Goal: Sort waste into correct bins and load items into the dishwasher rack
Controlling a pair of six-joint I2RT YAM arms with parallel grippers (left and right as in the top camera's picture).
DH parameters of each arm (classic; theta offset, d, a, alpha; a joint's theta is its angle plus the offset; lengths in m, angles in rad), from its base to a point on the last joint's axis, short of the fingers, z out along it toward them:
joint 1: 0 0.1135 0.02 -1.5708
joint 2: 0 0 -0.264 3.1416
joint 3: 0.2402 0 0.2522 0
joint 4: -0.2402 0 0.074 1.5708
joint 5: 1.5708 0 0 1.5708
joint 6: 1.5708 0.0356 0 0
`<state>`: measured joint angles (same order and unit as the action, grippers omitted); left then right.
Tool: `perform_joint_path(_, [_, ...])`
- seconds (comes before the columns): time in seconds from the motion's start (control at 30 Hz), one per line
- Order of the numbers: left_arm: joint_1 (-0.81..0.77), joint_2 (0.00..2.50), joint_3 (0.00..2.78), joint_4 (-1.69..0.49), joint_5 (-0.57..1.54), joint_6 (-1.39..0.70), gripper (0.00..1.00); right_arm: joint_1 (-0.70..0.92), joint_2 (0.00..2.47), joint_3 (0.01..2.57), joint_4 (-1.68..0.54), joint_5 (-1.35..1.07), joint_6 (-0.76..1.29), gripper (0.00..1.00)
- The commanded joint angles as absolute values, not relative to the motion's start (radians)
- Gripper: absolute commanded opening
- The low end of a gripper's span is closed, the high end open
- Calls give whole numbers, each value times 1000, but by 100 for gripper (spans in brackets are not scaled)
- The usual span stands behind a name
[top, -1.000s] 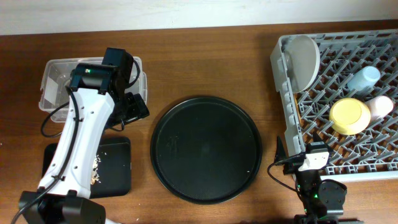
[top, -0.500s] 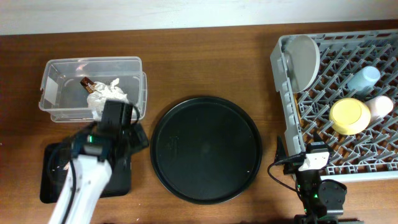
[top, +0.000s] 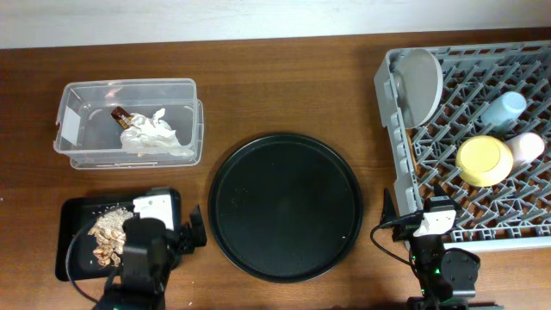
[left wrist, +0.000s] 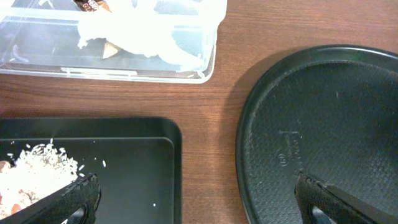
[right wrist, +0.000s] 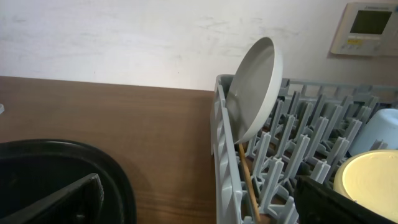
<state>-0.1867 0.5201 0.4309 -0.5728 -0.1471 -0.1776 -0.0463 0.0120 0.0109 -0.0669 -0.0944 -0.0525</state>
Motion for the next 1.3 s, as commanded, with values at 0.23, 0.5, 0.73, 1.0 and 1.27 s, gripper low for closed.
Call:
perform_joint_path(0.23, [-187,286,273,-568,-120,-147,99,-53,4,6,-72,-85,-52,99])
perform_joint_path(0.5, [-187,163,137,-362,-127,-147,99,-53,4,6,-72,-85,-52,99])
perform_joint_path(0.73, [-187,93,47,-156,-111,-138,99,-53,4,6,-72,-85,-52,98])
perform_joint_path(1.0, [-180,5,31,-69,-88,-68,99,-53,4,6,-72,-85,-52,99])
perform_joint_path(1.27, [-75,5,8,17,90,70,99,-53,4,6,-72,-85,-52,99])
